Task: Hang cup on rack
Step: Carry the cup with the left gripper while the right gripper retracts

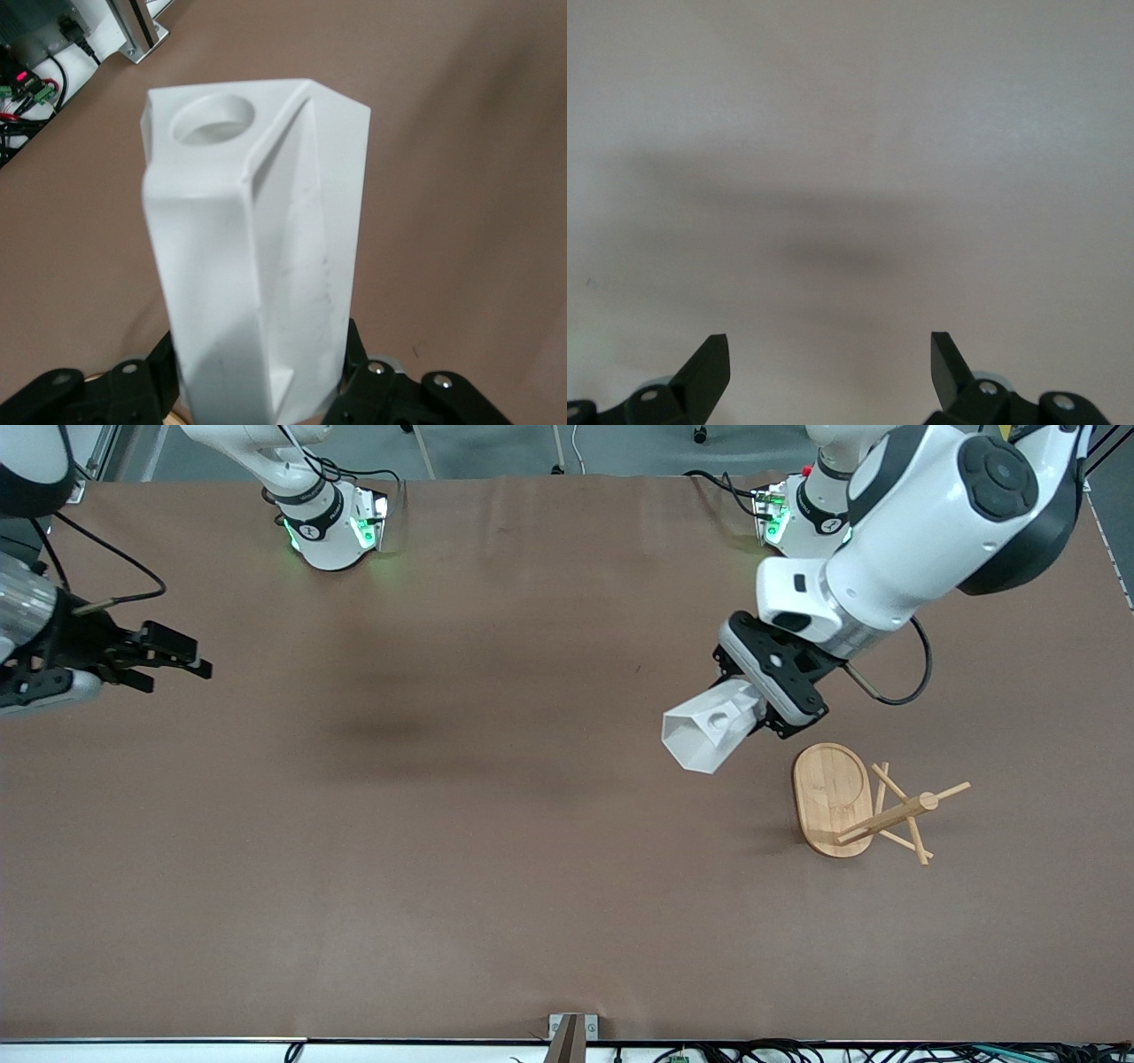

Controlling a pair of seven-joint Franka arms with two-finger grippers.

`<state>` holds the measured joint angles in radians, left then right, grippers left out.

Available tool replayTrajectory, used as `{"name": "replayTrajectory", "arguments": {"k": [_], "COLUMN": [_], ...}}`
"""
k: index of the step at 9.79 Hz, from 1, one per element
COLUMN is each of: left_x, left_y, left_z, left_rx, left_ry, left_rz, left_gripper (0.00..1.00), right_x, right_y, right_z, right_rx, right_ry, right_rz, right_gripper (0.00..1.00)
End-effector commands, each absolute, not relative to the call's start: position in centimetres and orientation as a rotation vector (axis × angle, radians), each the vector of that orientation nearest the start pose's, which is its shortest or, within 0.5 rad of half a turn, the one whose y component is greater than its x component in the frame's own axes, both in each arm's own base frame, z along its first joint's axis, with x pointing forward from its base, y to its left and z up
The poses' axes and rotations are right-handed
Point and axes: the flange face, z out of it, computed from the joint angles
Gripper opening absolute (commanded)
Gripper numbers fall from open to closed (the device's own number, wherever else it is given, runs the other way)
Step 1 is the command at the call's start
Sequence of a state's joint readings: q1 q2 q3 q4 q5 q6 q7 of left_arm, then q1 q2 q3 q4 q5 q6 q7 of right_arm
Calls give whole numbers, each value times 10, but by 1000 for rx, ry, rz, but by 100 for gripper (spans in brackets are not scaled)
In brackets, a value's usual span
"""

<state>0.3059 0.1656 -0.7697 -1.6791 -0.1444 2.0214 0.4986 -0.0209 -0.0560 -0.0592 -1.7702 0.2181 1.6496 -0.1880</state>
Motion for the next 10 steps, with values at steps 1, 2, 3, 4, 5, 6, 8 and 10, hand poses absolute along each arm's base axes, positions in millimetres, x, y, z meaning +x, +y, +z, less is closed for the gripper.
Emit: {"name": "replayTrajectory", "arguments": {"k": [1,2,3,4,5,6,8,10], "left_x": [571,572,574,569,562,558,544,534], "left_y": [-245,-235,-227,-222,-214,-206,-184,-168], "left_z": [515,499,494,488,480,475,451,431], "left_rx": [-3075,-3085,-3089,-3102,-3122,-3120,-3115,-3122], "left_ry": [1357,1312,1265,1190,1097,1067,992,943], "left_rz": [-294,-243,-226,-197,-171,-151,-129,-107], "left_gripper": [0,0,0,0,0,0,0,0], "right_x": [533,533,530,523,513,509,513,516], "right_y": [-27,-32,-35,-31,-23,-15,-17,-20], "right_z": [617,624,627,631,637,638,640,648], "right_rx": [-3026,-3070,-3077,-3090,-3104,-3110,-3102,-3098], "right_ry": [-152,-124,-54,-11,8,25,51,50], "right_rz": [8,-5,19,73,116,121,92,70], "right_gripper": [100,100,100,100,100,100,100,100]}}
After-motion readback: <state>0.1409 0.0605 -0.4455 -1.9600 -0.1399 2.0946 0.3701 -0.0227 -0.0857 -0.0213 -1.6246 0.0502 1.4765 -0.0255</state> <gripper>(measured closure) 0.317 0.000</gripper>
